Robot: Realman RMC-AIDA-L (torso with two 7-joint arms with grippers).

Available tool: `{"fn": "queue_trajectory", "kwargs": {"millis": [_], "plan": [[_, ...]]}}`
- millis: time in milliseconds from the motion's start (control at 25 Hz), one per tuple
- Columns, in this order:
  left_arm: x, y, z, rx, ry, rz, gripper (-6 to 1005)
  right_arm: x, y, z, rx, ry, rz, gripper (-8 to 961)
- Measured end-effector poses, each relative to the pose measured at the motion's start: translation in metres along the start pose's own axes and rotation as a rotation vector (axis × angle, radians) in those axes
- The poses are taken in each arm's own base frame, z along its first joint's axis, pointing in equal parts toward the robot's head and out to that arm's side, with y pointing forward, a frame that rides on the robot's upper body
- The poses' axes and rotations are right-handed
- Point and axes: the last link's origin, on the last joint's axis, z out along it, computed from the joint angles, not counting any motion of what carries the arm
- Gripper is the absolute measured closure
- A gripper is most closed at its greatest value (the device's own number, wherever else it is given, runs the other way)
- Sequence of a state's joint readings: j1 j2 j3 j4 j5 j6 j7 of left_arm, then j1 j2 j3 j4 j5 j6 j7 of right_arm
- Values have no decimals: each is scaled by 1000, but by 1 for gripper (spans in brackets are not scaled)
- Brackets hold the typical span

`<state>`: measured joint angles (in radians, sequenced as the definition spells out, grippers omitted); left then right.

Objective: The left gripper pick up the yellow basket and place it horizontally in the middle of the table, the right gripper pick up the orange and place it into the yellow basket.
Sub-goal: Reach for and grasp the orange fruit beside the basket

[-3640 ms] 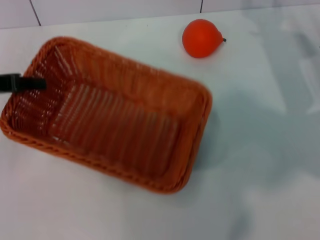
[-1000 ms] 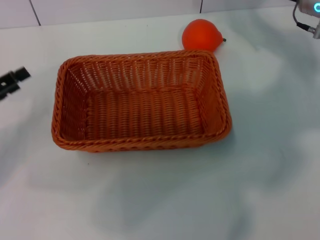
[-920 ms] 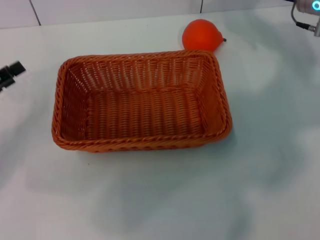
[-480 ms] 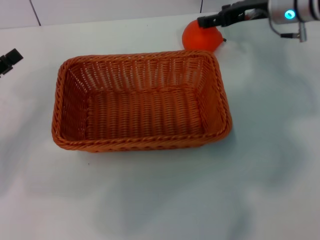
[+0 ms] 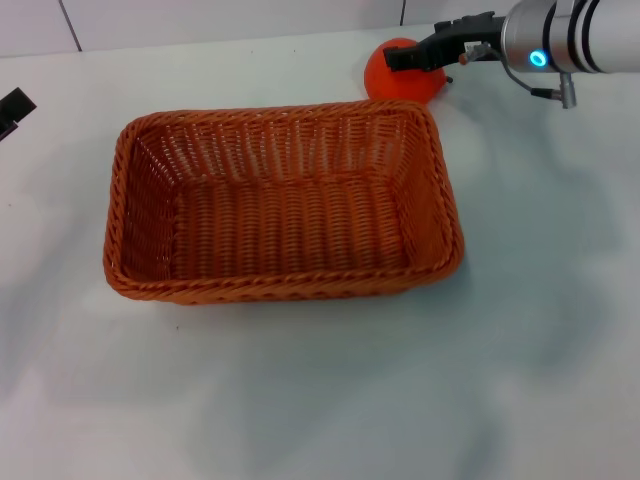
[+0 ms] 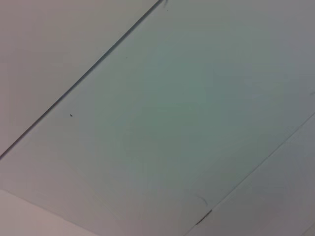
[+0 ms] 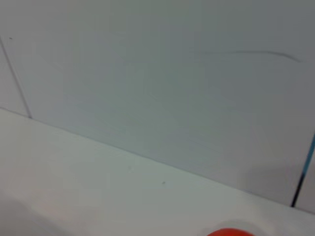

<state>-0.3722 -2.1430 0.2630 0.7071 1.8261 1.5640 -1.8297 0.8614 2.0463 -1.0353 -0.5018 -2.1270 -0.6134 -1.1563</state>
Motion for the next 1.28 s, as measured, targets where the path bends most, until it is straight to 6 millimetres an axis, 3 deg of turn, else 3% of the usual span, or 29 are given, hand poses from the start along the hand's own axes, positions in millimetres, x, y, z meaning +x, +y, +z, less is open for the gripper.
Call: {"fn": "queue_trajectory", "kwargs": {"millis": [120,360,800,1000,1280], "plan": [[0,0,0,-1,0,-1,245,-5,-1,5,-28,-7,-7,42],[0,1,-2,-4,10,-10,244,-14,-4,12,-61,-33,-25,153],[3,3,-1,-43,45,-33,244,-18,-7,13,-66,-31,-50,547],[3,4,-1,-49,45,-37,245,-18,-8,14,-71,-26,-59,785],[3,5,0,-52,46,-40,245,-15,-8,14,-73,-22,-68,868]]}}
